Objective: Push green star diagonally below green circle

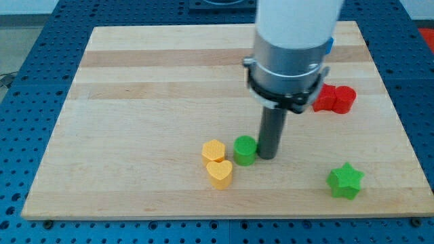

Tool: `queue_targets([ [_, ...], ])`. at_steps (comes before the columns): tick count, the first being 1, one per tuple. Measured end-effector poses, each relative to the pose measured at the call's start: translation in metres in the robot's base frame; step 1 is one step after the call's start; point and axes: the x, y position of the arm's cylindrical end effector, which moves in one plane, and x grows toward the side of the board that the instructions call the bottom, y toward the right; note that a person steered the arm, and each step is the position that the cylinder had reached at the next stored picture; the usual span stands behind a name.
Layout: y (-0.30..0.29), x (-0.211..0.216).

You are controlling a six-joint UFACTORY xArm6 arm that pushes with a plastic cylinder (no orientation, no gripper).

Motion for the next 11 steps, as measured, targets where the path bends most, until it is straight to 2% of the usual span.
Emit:
queue_targets([
  [2,-0.028,0.002],
  [3,-0.006,0.0],
  [6,0.154,-0.03],
  [7,0.17,-0.033],
  [9,0.179,0.01],
  [10,0.191,0.054],
  [11,0.191,0.054],
])
